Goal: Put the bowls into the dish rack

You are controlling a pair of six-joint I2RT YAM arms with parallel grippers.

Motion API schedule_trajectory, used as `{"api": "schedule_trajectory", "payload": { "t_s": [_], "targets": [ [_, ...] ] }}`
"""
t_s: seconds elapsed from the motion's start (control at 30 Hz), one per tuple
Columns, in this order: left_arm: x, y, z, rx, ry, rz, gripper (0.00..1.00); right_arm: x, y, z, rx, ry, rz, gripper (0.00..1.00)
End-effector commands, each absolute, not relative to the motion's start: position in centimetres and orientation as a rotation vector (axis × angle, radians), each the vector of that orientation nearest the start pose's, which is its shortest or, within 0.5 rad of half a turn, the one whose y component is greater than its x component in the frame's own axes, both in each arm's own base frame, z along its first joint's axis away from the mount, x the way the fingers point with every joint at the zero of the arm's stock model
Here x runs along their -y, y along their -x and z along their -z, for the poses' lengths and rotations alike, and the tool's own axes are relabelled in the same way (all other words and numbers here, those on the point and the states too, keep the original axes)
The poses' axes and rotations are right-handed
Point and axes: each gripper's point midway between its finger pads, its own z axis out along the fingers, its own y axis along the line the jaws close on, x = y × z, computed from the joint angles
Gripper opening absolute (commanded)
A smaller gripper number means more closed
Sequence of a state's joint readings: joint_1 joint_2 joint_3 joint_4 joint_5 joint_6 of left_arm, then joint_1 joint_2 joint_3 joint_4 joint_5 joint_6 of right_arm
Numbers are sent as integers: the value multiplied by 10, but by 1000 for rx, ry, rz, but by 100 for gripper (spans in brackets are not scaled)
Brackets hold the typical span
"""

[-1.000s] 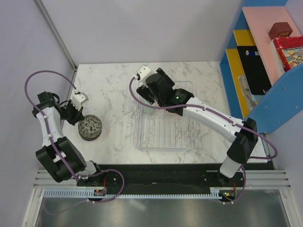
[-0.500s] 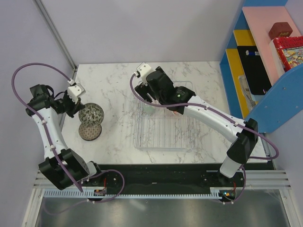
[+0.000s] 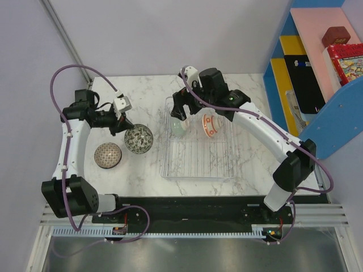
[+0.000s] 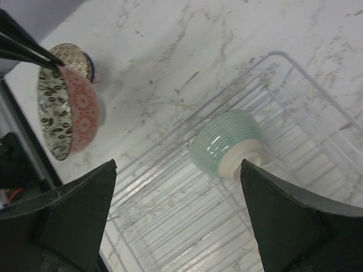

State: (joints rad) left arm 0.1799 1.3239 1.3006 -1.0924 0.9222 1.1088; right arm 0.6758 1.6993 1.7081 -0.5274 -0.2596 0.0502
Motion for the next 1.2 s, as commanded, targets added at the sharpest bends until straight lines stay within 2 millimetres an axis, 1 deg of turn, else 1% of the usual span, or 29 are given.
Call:
{"api": "schedule_trajectory", "payload": {
  "t_s": [0.0, 0.07, 0.13, 0.17, 0.2, 0.23, 0.27, 0.33, 0.37, 0.4, 0.47, 0.5, 0.53, 0.57, 0.6, 0.73, 0.87, 1.17],
  "targets": [
    [98, -306, -258, -1722, -1202, 665, 2, -369, -299, -287, -1954, 928, -1185, 97],
    [110, -307, -264, -1690, -1218, 701, 2, -370, -295, -283, -1954, 934, -1251, 97],
    [116, -310, -266, -1677, -1223, 732, 2, -371, -290, -279, -1959, 932, -1334, 98],
    [120, -310, -269, -1657, -1227, 754, 2, -370, -292, -282, -1936, 929, -1356, 98],
    [123, -310, -270, -1645, -1230, 770, 2, -370, -286, -278, -1953, 925, -1412, 98],
    [127, -311, -271, -1636, -1236, 786, 2, -370, -285, -276, -1954, 922, -1432, 98],
    [131, -310, -273, -1622, -1239, 810, 2, -371, -286, -278, -1936, 918, -1447, 98],
    [138, -310, -274, -1600, -1245, 851, 2, -371, -283, -274, -1953, 901, -1494, 97],
    [140, -311, -274, -1595, -1248, 862, 2, -372, -285, -277, -1929, 900, -1506, 98],
    [143, -310, -274, -1587, -1251, 879, 2, -372, -284, -273, -1938, 895, -1523, 98],
    [146, -312, -273, -1581, -1249, 903, 2, -372, -285, -273, -1941, 879, -1548, 98],
    [156, -308, -274, -1560, -1275, 929, 2, -373, -286, -270, -1950, 873, -1552, 98],
    [160, -306, -274, -1549, -1281, 947, 2, -373, -287, -269, -1955, 869, -1557, 97],
    [161, -306, -274, -1544, -1283, 956, 2, -374, -288, -269, -1956, 860, -1561, 98],
    [163, -306, -275, -1538, -1287, 962, 2, -375, -288, -263, -1970, 855, -1568, 98],
    [169, -305, -281, -1503, -1295, 986, 2, -376, -290, -256, -1990, 827, -1594, 98],
    [172, -305, -285, -1486, -1296, 1003, 2, -377, -291, -251, -1999, 820, -1598, 98],
    [177, -304, -286, -1471, -1299, 1032, 2, -378, -288, -249, -1997, 827, -1628, 98]
  ]
}}
